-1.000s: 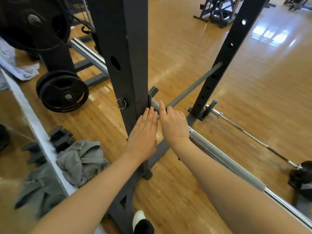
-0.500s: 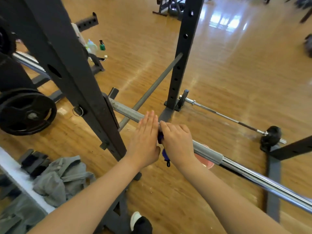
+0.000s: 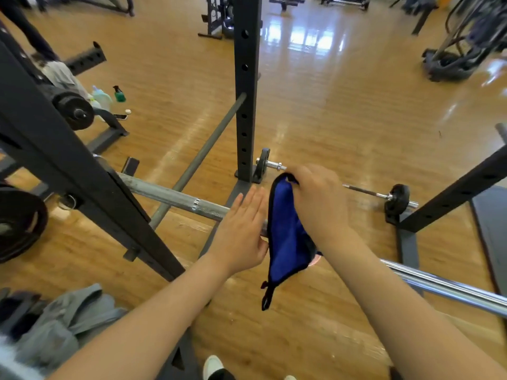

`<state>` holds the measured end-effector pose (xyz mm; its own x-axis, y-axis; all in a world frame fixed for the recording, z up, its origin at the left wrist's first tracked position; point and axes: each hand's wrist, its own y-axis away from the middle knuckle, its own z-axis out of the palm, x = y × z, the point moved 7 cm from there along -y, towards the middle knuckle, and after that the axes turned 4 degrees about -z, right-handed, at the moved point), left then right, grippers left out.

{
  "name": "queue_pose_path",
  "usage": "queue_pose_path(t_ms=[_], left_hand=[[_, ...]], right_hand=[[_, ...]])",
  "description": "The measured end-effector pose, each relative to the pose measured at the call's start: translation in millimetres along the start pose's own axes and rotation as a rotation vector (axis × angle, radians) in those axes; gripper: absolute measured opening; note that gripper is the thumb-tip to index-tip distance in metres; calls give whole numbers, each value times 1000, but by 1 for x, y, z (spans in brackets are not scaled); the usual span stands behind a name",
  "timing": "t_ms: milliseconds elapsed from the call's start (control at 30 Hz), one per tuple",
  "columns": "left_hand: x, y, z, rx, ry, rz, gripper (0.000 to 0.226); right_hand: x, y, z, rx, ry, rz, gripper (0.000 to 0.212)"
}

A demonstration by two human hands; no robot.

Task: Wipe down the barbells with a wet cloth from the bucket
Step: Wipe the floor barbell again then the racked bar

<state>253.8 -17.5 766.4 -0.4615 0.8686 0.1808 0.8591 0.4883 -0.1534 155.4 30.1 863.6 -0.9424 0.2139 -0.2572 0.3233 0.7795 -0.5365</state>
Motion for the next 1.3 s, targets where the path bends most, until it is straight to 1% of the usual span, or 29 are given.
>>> queue_pose_path(t_ms=[33,67,133,200,267,300,333,400,433,500,533,567,633,667,733,767,833,867,933,1000,1100,1167,1200,1300], left_hand=[[1,0,1,-4,15,0,77],[0,1,2,-6,18,-4,76],[-2,0,5,-16,-26,-11,79],[-1,1,4,-35,-82,-18,82],[2,0,2,-25,-96,-9,81],[3,0,2,-31,-87,-7,80],[3,0,3,-32,-77,-8,80],[2,0,4,-14,-73,-6,80],[2,0,3,-15,-86,-1,80],[2,1,4,-19,-101,2,79],[1,1,5,-18,-101,2,79],[1,1,6,-19,-101,1,78],[0,0,7,-1,-102,-6,78],[-1,-1,8,14,-121,-4,78],[-2,-2,11,-10,-162,-19,76],[-2,-2,13,-10,-163,-25,75],[-1,-2,13,3,-167,-21,74],[0,-3,13,15,-174,-15,74],[1,-3,12,18,-190,-12,79],[5,-2,12,-9,-218,-13,86],[25,0,11,-19,-267,68,90],[47,3,15,-23,-263,136,87],[59,3,16,-19,-255,145,86],[91,-2,23,-29,-241,117,85]], right_hand=[[-6,8,9,-20,32,-52,15],[-10,19,22,-78,40,-87,14],[-13,52,44,-205,42,-96,23],[-13,89,58,-307,116,-84,48],[-12,108,60,-342,201,-93,77],[-11,110,59,-338,217,-97,85],[-8,109,55,-311,212,-93,82],[0,103,44,-233,144,-32,52],[6,100,39,-202,102,26,46],[18,100,33,-143,6,132,41],[20,102,33,-113,-14,158,41],[20,103,35,-102,-4,176,45],[12,99,42,-131,31,196,55],[7,94,45,-125,38,212,56],[0,82,49,-102,29,244,51],[-1,79,49,-95,23,244,46],[2,79,48,-76,22,164,32],[4,84,48,-80,23,113,33],[11,97,44,-96,20,38,44],[21,108,36,-71,6,26,47],[49,133,15,-5,11,65,46],[69,151,-2,43,45,110,38],[74,155,-6,56,72,131,32],[69,143,2,17,111,156,32]])
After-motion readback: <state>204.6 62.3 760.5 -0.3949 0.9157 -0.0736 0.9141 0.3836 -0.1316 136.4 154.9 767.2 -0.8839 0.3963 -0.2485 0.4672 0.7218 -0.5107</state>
